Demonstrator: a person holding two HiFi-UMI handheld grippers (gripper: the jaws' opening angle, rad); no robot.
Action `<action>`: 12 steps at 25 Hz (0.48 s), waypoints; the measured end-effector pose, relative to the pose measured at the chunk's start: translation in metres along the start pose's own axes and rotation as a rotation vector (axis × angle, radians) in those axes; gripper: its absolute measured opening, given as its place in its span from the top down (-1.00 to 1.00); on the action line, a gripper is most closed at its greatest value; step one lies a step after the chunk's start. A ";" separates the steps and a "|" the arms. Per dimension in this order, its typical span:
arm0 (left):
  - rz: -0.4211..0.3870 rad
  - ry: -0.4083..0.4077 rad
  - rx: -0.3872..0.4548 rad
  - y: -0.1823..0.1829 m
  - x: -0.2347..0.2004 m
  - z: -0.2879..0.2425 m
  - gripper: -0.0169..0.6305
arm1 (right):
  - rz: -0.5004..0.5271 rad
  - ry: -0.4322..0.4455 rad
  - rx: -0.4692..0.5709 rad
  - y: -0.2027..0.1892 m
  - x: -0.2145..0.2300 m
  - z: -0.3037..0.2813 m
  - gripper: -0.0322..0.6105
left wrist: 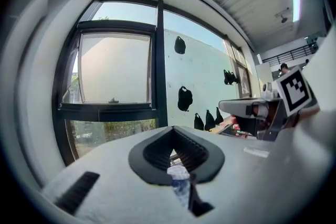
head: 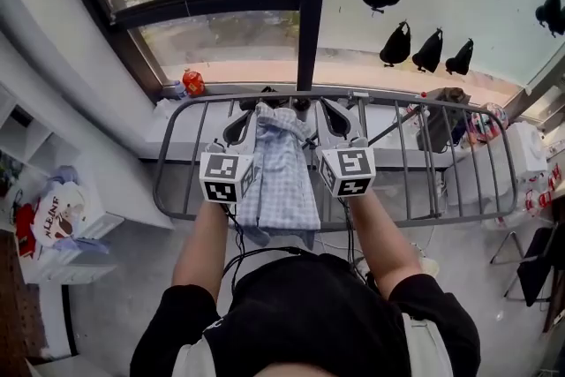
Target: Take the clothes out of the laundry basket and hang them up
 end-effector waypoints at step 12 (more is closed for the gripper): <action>-0.073 -0.177 0.062 -0.001 0.077 0.078 0.93 | -0.019 -0.228 0.045 0.001 -0.040 0.127 0.86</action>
Point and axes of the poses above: the fingertips, and each gripper's own axes: z backward along the fingers, x to its right, y out of its top, the point moved 6 cm from there along z, backward along the fingers, and after that the axes turned 14 degrees about -x, right-handed, at the moved point
